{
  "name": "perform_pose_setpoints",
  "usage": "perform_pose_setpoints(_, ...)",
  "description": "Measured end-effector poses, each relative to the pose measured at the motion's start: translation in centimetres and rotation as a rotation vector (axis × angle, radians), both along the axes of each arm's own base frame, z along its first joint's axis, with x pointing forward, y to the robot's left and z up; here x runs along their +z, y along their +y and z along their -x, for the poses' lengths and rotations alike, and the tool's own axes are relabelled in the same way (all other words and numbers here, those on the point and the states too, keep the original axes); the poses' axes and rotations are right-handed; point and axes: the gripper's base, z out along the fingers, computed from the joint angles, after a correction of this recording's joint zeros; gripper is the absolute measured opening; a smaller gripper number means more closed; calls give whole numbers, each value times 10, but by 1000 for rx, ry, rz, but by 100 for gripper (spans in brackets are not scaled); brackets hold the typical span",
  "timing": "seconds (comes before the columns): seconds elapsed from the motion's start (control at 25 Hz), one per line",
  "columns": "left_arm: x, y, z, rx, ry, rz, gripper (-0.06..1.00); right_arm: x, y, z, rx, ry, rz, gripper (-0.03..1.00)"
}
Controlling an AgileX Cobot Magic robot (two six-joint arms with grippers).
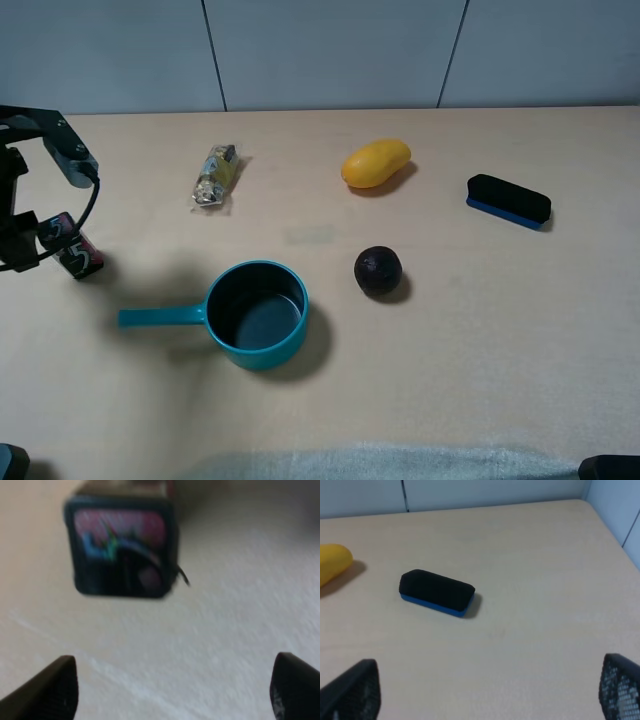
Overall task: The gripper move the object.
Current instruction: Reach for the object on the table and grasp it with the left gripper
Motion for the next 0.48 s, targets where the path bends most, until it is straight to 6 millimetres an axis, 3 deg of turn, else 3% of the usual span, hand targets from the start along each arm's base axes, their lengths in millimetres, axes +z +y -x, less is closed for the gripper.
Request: perform_pose_setpoints(0.48, -21, -2, -18, 32, -67, 6, 77, 0, 0, 0, 0, 0, 0, 66)
